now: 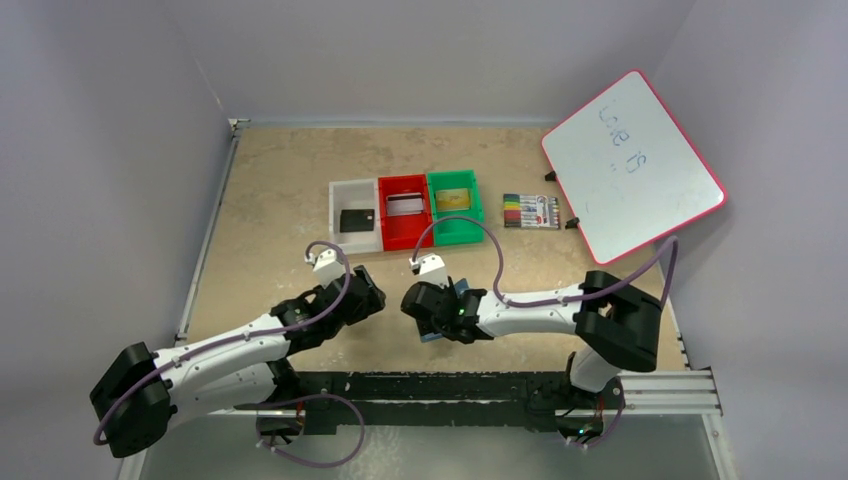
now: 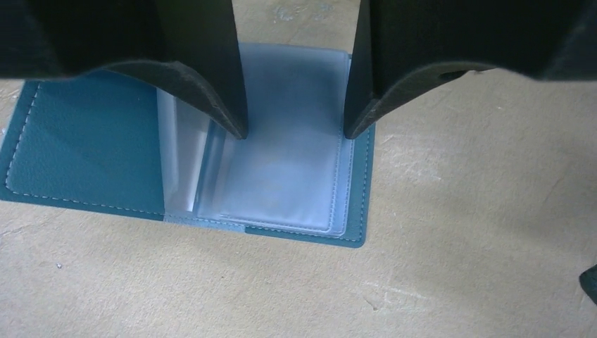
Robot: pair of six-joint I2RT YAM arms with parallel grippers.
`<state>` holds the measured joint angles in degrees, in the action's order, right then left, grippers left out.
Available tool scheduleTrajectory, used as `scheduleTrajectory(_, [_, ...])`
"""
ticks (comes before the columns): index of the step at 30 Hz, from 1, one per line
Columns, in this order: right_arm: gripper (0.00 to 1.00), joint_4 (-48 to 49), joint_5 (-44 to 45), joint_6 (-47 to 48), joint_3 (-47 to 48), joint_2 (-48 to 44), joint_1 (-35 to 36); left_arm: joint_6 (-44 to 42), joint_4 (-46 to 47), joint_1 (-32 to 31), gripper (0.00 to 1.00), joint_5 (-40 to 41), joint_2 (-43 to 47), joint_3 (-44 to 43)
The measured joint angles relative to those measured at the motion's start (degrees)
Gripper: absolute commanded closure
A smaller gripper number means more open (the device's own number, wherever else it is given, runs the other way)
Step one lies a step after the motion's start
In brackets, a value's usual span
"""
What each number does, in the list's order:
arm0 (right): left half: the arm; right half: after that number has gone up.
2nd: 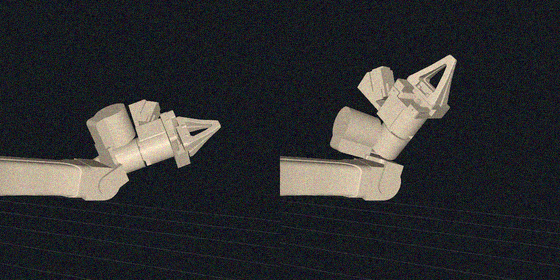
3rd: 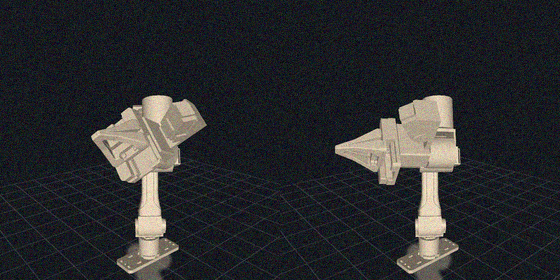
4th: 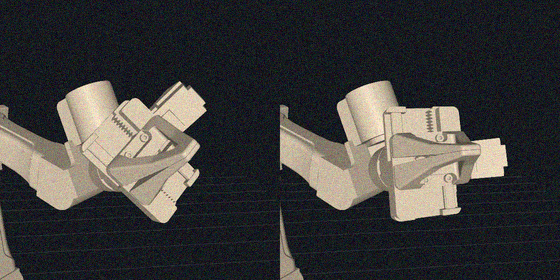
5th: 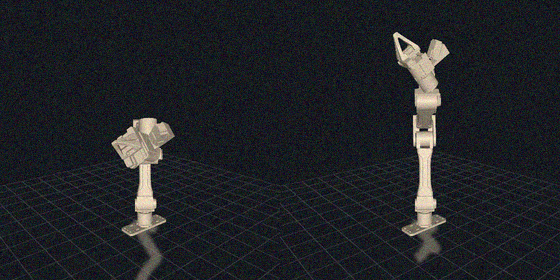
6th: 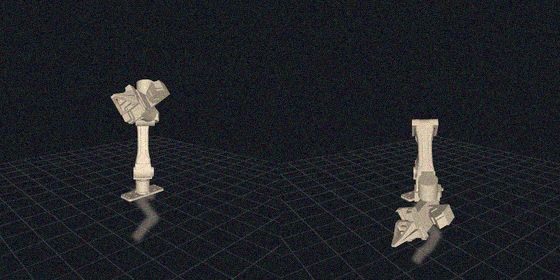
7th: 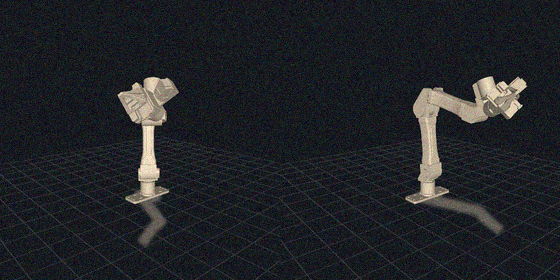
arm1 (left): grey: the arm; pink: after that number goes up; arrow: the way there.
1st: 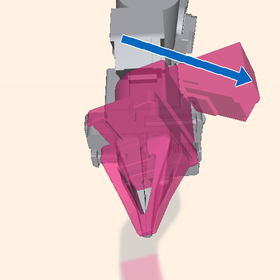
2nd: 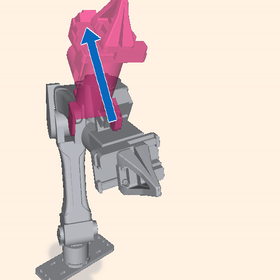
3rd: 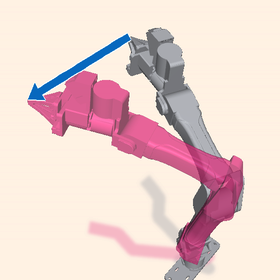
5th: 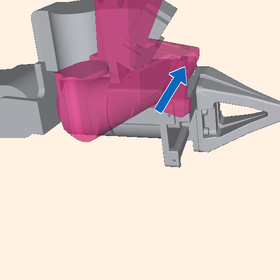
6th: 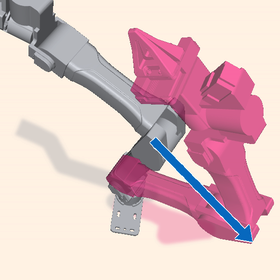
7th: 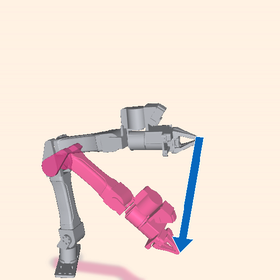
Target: Take the credit cards out of the card holder
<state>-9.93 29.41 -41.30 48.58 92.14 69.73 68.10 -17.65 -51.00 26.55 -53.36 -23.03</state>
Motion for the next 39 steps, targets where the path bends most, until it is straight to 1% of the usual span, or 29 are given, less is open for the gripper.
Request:
scheduleTrajectory(5, [0.66,0.92,-0.87,0.22,0.02,-0.07,0.02,0.02,0.02,0.00,0.32,0.00,0.13,0.00])
scheduleTrajectory(7, [0.68,1.44,-1.20,-0.15,0.00,-0.09,0.00,0.02,0.02,0.00,0.32,0.00,0.13,0.00])
scheduleTrajectory(9, [0.74,1.84,-1.53,-0.46,-0.22,-0.33,0.00,0.00,0.02,0.00,0.32,0.00,0.13,0.00])
scheduleTrajectory(10, [0.75,2.12,-1.70,-0.74,-0.46,-0.52,0.00,0.00,0.02,0.00,0.32,0.00,0.13,0.00])
scheduleTrajectory(14, [0.91,3.45,-2.16,-1.38,-1.57,-1.44,0.00,0.00,0.00,0.00,0.32,0.00,0.15,0.00])
scheduleTrajectory(15, [0.93,3.69,-2.19,-1.55,-1.84,-1.60,0.00,0.02,0.02,0.00,0.32,0.00,0.15,0.00])
scheduleTrajectory(29, [0.94,4.83,-2.89,-3.15,-3.15,-5.53,-0.98,0.02,0.02,0.00,0.32,-0.37,0.35,0.00])
scheduleTrajectory(35, [0.93,11.37,-6.86,-5.73,-6.27,-10.32,-1.92,-0.28,0.07,0.00,0.32,-0.57,1.33,0.00])
scheduleTrajectory(39, [0.93,16.94,-10.47,-7.96,-10.47,-12.09,-4.57,-1.75,1.84,0.00,0.32,-3.02,1.75,-0.02])
